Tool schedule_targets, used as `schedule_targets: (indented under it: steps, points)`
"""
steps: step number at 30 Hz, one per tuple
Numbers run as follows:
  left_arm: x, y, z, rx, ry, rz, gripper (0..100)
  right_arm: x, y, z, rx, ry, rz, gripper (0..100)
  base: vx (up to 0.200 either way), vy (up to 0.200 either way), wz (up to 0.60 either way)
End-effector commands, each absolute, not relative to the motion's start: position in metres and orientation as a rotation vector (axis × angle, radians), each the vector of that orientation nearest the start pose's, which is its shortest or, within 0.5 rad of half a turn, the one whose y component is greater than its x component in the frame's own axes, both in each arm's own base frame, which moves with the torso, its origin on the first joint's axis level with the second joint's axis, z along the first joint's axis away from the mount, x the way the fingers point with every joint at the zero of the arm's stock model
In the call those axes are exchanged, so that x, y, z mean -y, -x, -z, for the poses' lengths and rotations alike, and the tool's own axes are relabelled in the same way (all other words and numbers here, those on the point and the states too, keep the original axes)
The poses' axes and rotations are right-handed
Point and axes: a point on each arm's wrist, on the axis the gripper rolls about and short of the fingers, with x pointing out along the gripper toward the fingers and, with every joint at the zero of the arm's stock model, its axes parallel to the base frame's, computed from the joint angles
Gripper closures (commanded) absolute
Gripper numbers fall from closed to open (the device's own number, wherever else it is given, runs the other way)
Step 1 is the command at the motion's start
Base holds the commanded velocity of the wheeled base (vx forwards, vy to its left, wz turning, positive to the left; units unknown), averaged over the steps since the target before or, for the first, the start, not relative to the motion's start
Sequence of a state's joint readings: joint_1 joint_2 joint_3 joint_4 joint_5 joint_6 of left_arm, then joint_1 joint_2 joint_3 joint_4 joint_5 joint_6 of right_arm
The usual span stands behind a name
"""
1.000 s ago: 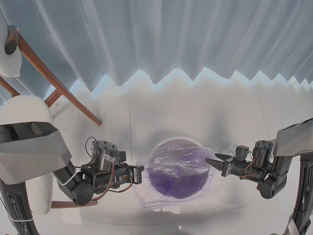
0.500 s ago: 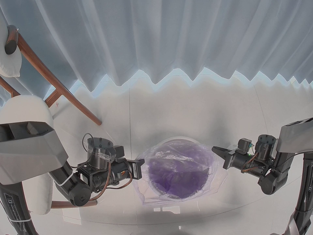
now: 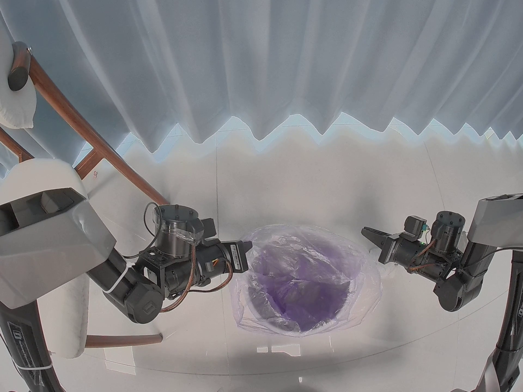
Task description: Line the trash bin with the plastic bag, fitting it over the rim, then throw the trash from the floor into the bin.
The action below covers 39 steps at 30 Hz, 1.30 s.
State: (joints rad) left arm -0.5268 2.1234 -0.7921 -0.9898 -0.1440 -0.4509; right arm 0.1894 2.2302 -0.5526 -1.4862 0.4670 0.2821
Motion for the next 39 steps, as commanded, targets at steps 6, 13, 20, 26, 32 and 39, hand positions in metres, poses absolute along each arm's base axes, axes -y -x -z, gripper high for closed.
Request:
schedule_targets:
  steps: [6, 13, 20, 26, 32, 39]
  points:
    - [0.190, -0.319, -0.072, -0.465, 0.368, 0.584, 100, -0.068, -0.336, -0.039, -0.259, -0.321, -0.609, 0, 0.000, 0.000, 0.00]
    - [0.195, -0.321, -0.077, -0.442, 0.370, 0.598, 100, -0.087, -0.332, -0.034, -0.287, -0.319, -0.675, 0, 0.000, 0.000, 0.00]
    - [0.194, -0.323, -0.077, -0.437, 0.370, 0.590, 100, -0.104, -0.327, -0.022, -0.310, -0.313, -0.740, 0, 0.000, 0.000, 0.00]
    - [0.195, -0.324, -0.077, -0.434, 0.370, 0.594, 100, -0.111, -0.326, -0.012, -0.339, -0.313, -0.757, 0, 0.000, 0.000, 0.00]
    - [0.198, -0.331, -0.075, -0.428, 0.372, 0.594, 100, -0.108, -0.331, -0.011, -0.327, -0.317, -0.746, 100, 0.000, 0.000, 0.00]
    - [0.198, -0.337, -0.072, -0.444, 0.383, 0.611, 100, -0.096, -0.357, -0.026, -0.231, -0.339, -0.706, 100, 0.000, 0.000, 0.00]
